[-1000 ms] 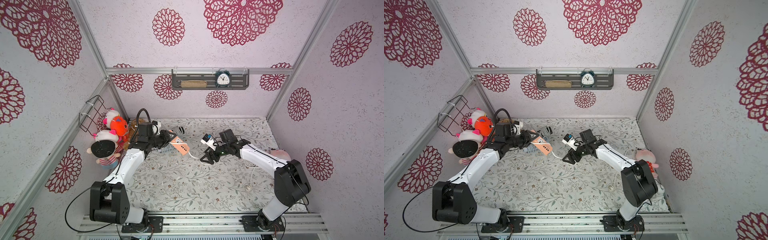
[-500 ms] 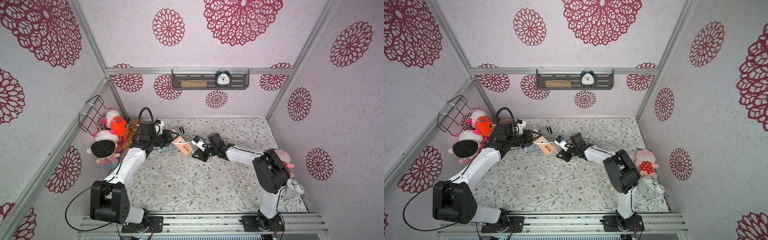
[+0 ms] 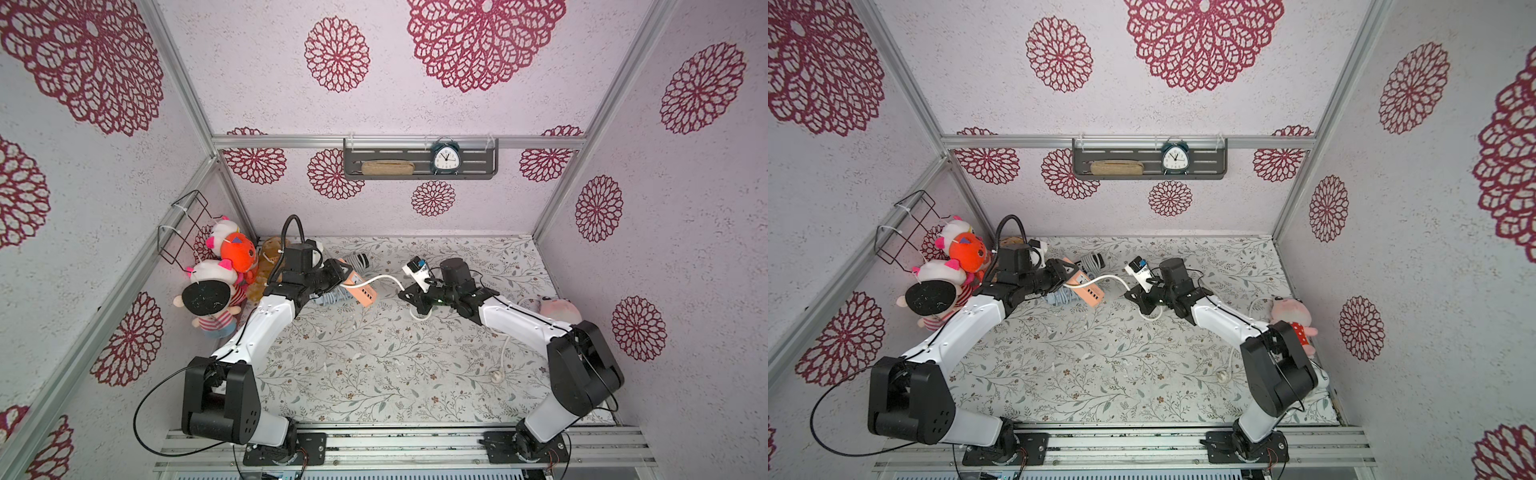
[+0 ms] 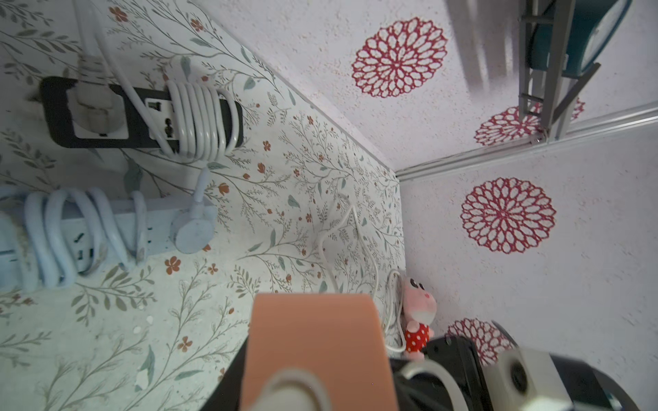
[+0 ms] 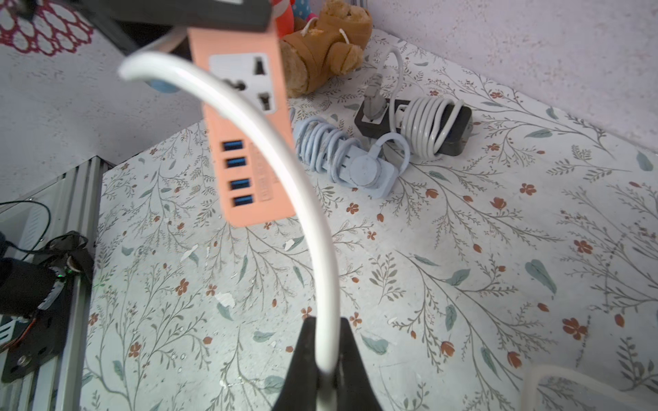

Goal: Unwrap the cord wrapped around the power strip
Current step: Unwrap the power cord from the power strip.

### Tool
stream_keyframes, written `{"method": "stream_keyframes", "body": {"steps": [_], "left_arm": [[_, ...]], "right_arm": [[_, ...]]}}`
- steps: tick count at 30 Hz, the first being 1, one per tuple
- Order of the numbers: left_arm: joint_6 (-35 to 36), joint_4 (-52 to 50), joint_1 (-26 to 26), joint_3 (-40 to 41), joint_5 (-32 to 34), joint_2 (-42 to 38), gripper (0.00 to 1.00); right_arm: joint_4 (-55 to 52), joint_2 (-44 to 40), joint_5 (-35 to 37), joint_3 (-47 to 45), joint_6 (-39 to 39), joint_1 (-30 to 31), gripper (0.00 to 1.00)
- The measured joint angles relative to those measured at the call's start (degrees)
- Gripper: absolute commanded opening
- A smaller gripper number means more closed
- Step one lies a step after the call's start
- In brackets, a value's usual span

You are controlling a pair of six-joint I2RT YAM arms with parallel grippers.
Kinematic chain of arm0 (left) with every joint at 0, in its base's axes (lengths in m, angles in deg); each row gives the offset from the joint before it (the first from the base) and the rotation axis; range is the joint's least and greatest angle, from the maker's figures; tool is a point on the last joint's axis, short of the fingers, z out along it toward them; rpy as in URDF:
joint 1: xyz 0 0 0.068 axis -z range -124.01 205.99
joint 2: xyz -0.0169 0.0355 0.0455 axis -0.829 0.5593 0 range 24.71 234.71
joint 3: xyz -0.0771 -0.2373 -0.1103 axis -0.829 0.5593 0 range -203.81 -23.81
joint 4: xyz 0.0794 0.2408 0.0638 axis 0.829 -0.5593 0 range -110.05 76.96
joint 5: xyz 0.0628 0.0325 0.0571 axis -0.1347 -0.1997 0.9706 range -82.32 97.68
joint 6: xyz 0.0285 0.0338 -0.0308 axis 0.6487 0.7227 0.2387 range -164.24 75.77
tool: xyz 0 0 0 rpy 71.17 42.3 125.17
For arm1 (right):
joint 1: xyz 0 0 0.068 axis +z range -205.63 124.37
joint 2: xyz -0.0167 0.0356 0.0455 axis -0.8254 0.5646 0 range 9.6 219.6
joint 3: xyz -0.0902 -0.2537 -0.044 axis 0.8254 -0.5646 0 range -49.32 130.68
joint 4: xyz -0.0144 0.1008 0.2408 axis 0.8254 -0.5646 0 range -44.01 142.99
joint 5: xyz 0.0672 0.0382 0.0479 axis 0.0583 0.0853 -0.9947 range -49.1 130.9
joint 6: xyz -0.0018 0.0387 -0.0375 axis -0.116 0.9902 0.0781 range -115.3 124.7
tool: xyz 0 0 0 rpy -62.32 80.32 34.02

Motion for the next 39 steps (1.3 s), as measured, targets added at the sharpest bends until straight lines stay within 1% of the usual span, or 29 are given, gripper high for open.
{"method": "stream_keyframes", "body": {"steps": [3,7,10,13,16,18,19,20,21,22,24,25,28,31,35,39], "left_arm": [[-2.6,5.4,0.3,1.6,3.7,0.9,0.00],[-7.8,13.6,0.5,2.9,5.6,2.8,0.00],[-12.5,20.6,0.9,3.1,4.4,4.8,0.00],[-16.9,26.3,1.0,4.3,2.0,5.4,0.00],[-20.1,30.6,0.1,7.0,-0.7,4.8,0.00],[-21.4,31.0,-1.2,9.1,-2.3,3.5,0.00],[-21.6,30.5,-1.8,9.7,-3.1,2.8,0.00],[-21.6,29.3,-2.3,9.9,-4.0,2.2,0.00],[-21.0,28.1,-2.7,9.6,-4.7,1.7,0.00],[-20.4,27.0,-2.8,8.9,-5.1,1.3,0.00],[-18.5,24.6,-3.0,5.7,-6.0,1.0,0.00],[-17.5,23.9,-3.0,3.9,-6.4,1.0,0.00],[-14.2,21.3,-2.3,-0.7,-8.3,1.0,0.00],[-11.9,19.5,-0.9,-3.1,-10.2,1.4,0.00],[-9.6,17.5,1.2,-5.2,-12.6,4.1,0.00],[-6.2,12.0,3.1,-7.8,-14.5,7.1,0.00]], "right_arm": [[0.0,-2.8,-0.3,-4.0,0.0,1.7,0.00],[2.2,-2.8,0.1,-9.5,0.7,4.1,0.00],[5.7,0.1,2.3,-11.5,2.3,5.3,0.00],[9.3,3.1,5.9,-11.9,3.6,5.0,0.00],[13.0,4.5,8.2,-12.8,4.5,3.7,0.00],[14.2,4.7,8.6,-13.0,4.5,2.6,0.00],[14.6,4.8,8.5,-12.9,4.5,2.3,0.05],[14.4,4.8,8.0,-12.6,4.2,2.2,0.29],[13.8,4.8,7.2,-12.1,4.0,2.1,0.55],[12.1,4.8,6.6,-11.5,3.6,2.1,0.69],[6.7,4.7,5.6,-9.9,1.8,1.7,0.87],[3.7,4.4,5.6,-9.2,0.6,1.6,0.92],[-5.3,1.3,6.8,-7.4,-3.4,1.4,0.99],[-11.8,-3.7,8.5,-4.6,-5.0,1.4,0.99],[-13.0,-7.6,9.1,0.7,-4.7,1.4,0.99],[-13.0,-6.5,9.6,6.2,-4.4,1.4,0.99]]}}
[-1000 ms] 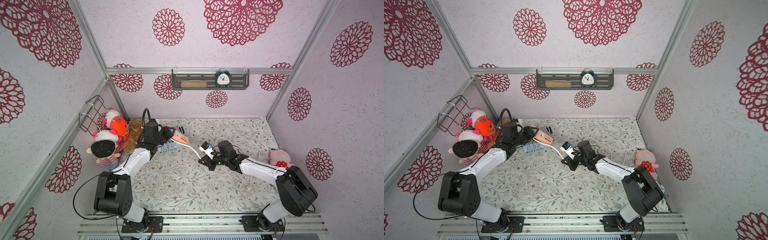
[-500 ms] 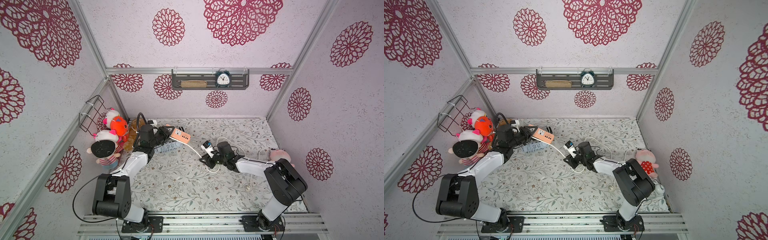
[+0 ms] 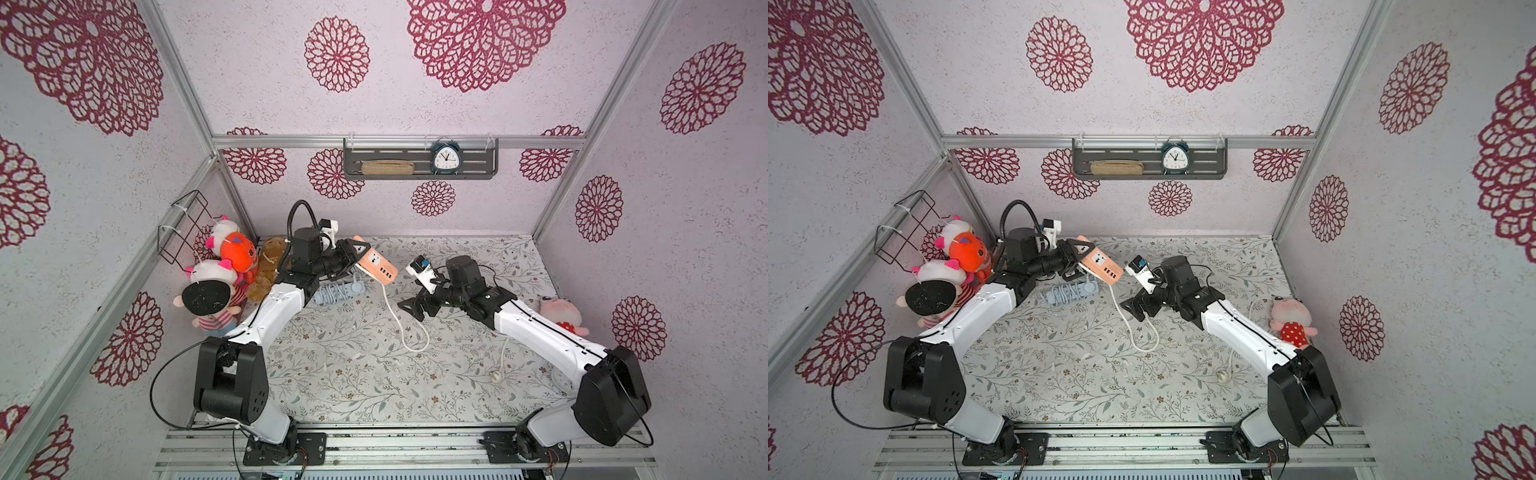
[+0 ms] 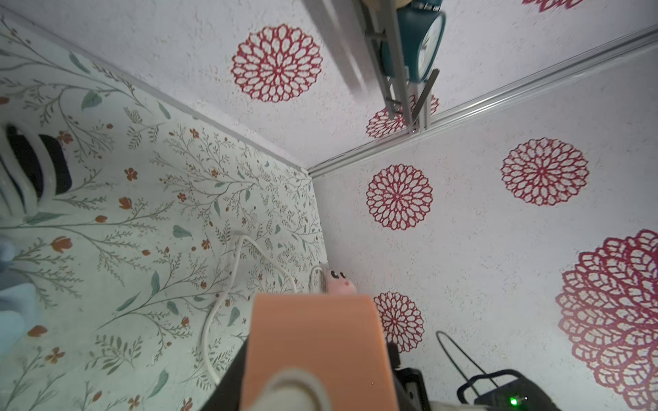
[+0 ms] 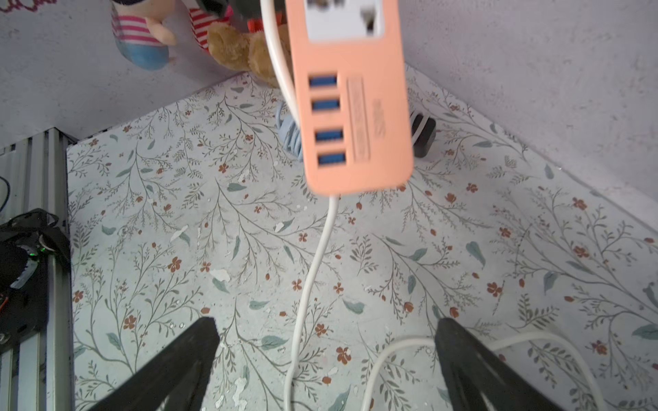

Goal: Unwrap the cord wrapped around the power strip
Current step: Unwrap the power cord from the power strip, then adjust the power strip.

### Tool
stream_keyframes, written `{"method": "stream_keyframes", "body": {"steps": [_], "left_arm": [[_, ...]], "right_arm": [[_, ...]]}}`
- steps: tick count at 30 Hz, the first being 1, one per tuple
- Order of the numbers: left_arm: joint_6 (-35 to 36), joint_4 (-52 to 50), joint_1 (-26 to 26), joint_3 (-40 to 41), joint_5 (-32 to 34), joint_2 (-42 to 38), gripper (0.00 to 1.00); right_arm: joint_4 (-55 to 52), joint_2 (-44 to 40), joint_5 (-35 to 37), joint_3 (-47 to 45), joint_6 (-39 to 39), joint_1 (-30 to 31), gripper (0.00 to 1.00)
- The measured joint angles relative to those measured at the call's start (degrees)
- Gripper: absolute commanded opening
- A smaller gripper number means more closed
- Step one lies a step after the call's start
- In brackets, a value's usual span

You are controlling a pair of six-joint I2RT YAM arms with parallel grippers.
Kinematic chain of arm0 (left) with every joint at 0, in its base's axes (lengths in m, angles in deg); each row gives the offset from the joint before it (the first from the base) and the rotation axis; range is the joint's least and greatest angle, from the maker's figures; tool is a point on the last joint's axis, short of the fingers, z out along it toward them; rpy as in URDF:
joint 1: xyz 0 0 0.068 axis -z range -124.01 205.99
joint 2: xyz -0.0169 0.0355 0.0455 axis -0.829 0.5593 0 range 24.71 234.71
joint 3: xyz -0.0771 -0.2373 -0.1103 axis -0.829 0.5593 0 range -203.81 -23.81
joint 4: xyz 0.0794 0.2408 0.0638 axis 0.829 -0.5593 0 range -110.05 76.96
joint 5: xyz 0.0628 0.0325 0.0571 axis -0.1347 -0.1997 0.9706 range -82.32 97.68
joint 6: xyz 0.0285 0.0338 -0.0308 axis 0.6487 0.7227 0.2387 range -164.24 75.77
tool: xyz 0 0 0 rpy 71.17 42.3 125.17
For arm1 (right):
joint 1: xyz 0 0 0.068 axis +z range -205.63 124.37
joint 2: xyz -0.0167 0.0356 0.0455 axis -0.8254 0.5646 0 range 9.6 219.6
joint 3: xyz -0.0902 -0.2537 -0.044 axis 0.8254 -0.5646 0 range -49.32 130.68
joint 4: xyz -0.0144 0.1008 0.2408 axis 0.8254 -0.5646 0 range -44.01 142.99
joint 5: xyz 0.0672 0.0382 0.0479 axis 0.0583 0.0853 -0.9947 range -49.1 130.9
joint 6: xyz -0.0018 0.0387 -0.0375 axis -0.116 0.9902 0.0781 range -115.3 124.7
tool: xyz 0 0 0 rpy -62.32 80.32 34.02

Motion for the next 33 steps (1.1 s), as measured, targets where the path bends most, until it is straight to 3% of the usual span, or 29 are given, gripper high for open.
{"method": "stream_keyframes", "body": {"steps": [8,13,19,25,27,29,31,33], "left_arm": [[4.0,-5.3,2.4,-3.0,-3.0,1.2,0.00],[6.2,-7.1,2.9,-4.8,-4.0,2.2,0.00],[9.2,-11.0,3.0,-6.3,-4.3,3.9,0.00],[10.7,-12.9,3.1,-7.1,-4.2,5.1,0.00],[11.1,-13.3,3.1,-7.5,-4.1,5.2,0.00],[11.5,-13.7,3.2,-7.6,-3.8,5.3,0.22],[12.2,-15.0,3.2,-8.1,-3.3,5.3,0.71],[13.9,-17.6,3.3,-8.7,-2.4,5.2,0.99]], "right_arm": [[-0.1,8.5,0.0,5.5,0.3,0.0,0.99],[-0.7,12.2,-1.2,7.7,1.2,0.1,0.89],[-1.3,12.1,-2.0,7.8,1.4,0.2,0.86],[-1.7,12.0,-3.2,7.8,2.5,0.6,0.60],[-1.6,12.0,-3.7,7.8,2.8,0.7,0.55],[-1.6,12.0,-3.7,7.8,3.1,0.7,0.49],[-1.5,12.0,-3.3,7.7,3.1,0.8,0.44],[-0.9,12.0,-1.3,7.6,3.6,0.7,0.38]]}}
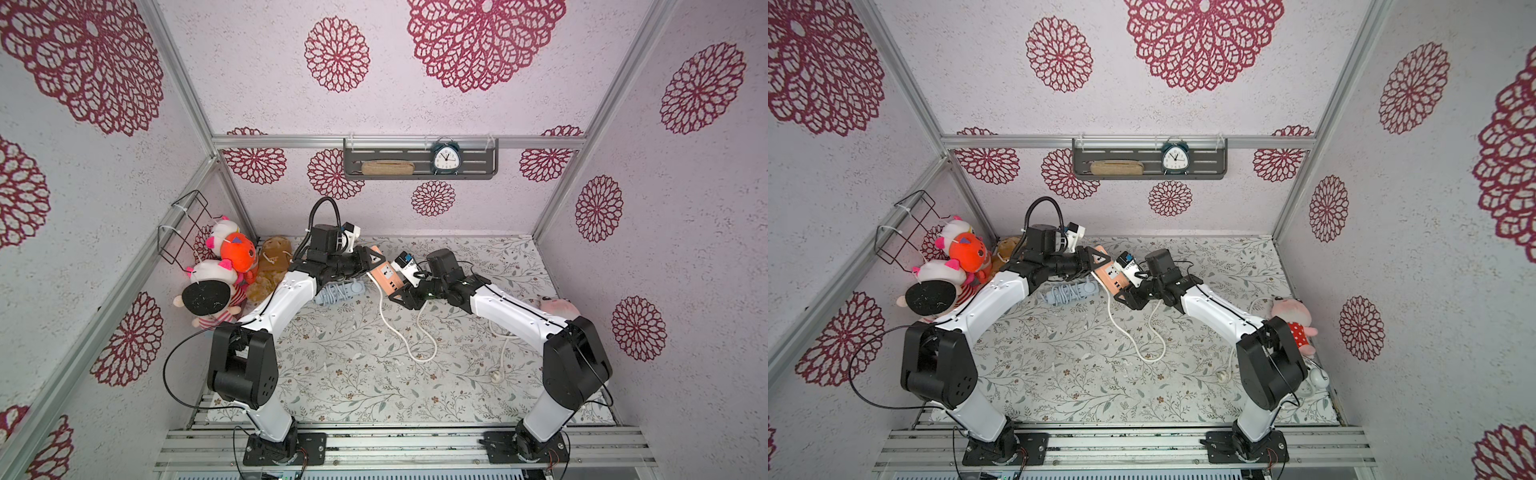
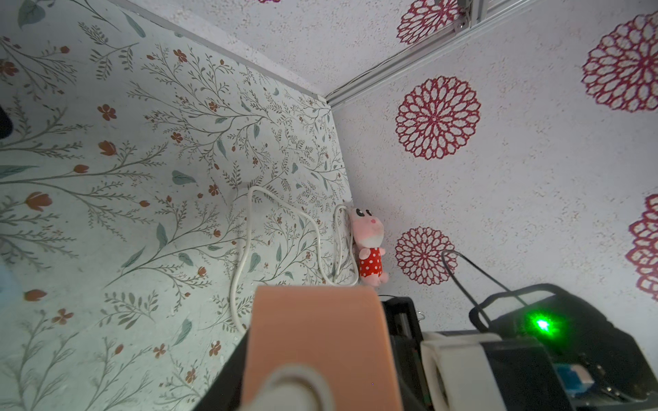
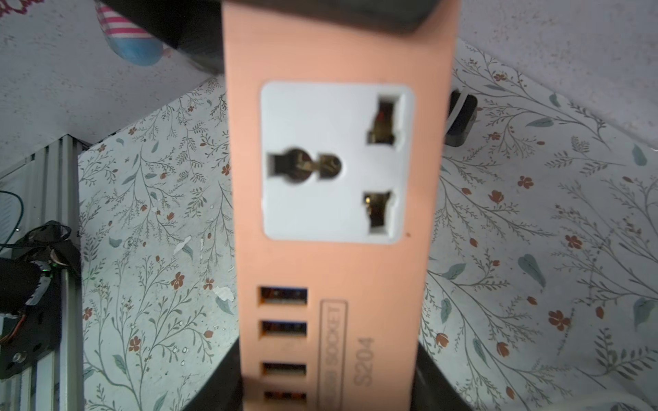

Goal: Unwrap the cord wrapped around the power strip
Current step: Adjust the power strip.

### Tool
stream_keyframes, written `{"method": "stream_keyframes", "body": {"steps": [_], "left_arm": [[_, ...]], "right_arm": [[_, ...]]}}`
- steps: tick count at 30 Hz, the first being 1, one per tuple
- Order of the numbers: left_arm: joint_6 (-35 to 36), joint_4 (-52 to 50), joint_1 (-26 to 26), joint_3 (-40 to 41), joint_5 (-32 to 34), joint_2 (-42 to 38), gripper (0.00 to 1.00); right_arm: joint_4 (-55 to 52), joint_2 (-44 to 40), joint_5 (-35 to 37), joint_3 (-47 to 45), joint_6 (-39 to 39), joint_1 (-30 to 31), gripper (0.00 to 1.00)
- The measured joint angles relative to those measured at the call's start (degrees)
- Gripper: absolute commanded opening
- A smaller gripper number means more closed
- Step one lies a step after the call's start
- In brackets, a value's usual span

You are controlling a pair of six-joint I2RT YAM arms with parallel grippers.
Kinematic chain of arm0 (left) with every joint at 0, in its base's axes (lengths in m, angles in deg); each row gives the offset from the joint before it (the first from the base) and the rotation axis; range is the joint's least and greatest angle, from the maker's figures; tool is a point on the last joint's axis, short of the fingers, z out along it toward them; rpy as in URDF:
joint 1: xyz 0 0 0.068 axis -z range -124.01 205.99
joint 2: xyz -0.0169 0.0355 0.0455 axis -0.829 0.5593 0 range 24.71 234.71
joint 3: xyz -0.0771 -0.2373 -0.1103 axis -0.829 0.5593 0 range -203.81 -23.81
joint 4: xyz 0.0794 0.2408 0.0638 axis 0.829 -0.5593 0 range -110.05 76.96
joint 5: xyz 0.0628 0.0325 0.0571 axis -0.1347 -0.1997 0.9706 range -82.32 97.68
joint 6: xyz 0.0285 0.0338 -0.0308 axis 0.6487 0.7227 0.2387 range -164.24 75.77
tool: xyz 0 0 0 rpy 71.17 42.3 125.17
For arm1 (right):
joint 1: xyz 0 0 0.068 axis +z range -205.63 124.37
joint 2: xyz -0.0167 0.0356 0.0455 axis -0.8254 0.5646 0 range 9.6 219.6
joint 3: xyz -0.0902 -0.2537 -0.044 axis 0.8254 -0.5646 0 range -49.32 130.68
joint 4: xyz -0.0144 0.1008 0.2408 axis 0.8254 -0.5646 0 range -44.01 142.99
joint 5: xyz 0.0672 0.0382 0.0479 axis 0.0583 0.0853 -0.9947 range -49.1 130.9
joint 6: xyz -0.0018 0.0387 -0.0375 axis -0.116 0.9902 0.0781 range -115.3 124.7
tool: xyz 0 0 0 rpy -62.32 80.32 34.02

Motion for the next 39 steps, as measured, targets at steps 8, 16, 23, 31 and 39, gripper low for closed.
{"method": "stream_keyframes", "body": {"steps": [8,16,23,31,39], "left_arm": [[2.7,-11.6,-0.6,-0.4,10.7,-4.0,0.97],[-10.4,-1.6,1.4,11.0,15.3,-17.4,0.96],[-22.9,8.9,6.7,18.5,22.4,-16.1,0.94],[-30.9,19.1,7.7,20.4,26.9,-12.9,0.95],[-35.1,24.7,7.7,20.9,28.1,-10.4,0.69]], "right_arm": [[6.5,-1.6,17.5,-6.3,2.0,0.8,0.17],[19.1,-1.6,42.6,-14.5,-7.8,8.1,0.05],[31.8,-1.6,53.7,-18.1,-20.7,12.6,0.00],[37.7,-1.6,55.8,-20.5,-28.3,15.4,0.00],[40.0,-1.6,57.2,-21.8,-32.7,17.9,0.00]]}}
